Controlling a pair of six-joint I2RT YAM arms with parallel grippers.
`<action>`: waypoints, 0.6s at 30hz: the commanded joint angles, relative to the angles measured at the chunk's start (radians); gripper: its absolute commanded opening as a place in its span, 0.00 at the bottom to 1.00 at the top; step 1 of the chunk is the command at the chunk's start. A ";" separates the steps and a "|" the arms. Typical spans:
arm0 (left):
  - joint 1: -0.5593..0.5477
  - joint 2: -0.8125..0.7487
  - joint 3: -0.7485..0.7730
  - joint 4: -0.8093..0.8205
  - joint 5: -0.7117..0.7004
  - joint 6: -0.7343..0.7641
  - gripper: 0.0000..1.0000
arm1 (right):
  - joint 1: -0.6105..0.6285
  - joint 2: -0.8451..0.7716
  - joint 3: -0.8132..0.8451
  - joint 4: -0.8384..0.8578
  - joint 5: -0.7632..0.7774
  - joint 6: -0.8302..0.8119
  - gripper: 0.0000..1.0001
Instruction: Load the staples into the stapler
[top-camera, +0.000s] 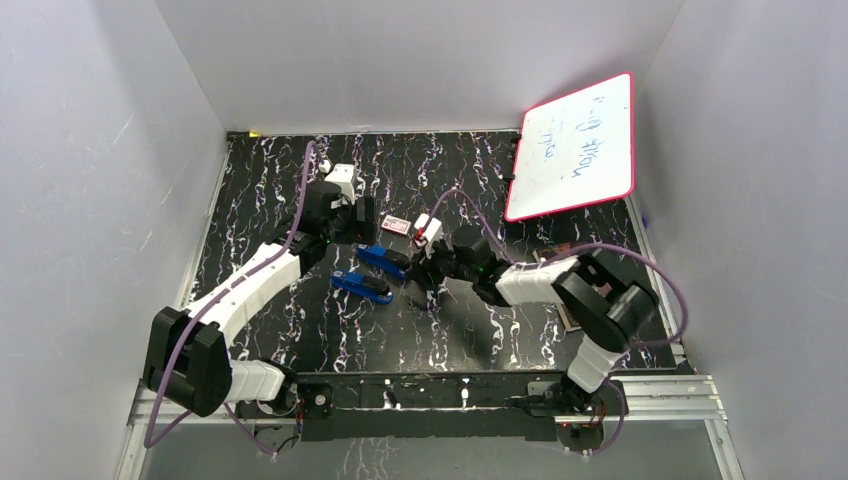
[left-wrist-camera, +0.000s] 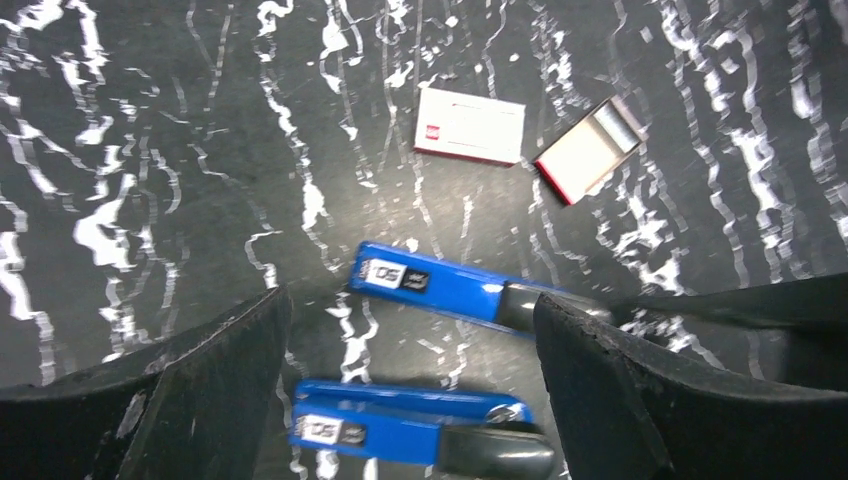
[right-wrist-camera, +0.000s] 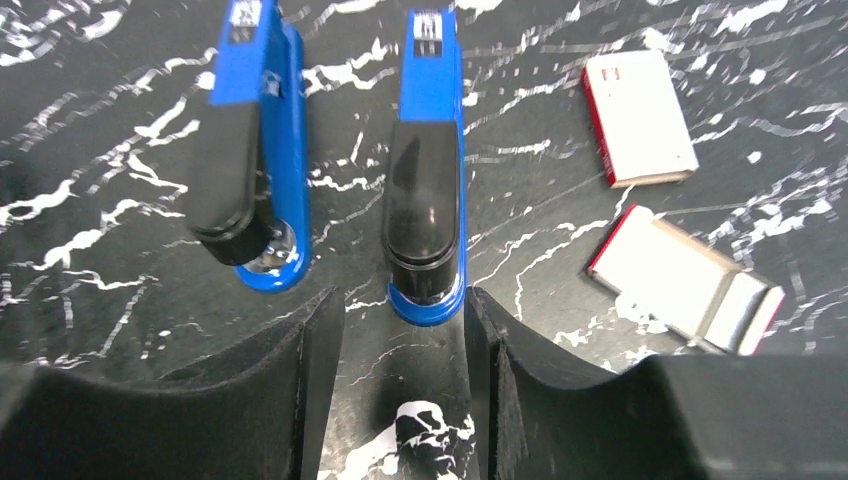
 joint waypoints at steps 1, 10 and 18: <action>0.005 -0.001 0.085 -0.193 -0.075 0.204 0.90 | -0.007 -0.159 -0.022 -0.094 0.018 0.005 0.56; 0.003 -0.120 -0.087 -0.259 0.284 0.734 0.85 | -0.009 -0.380 -0.068 -0.296 0.015 0.100 0.57; 0.002 -0.114 -0.196 -0.251 0.462 1.135 0.83 | -0.009 -0.469 -0.131 -0.338 -0.015 0.119 0.57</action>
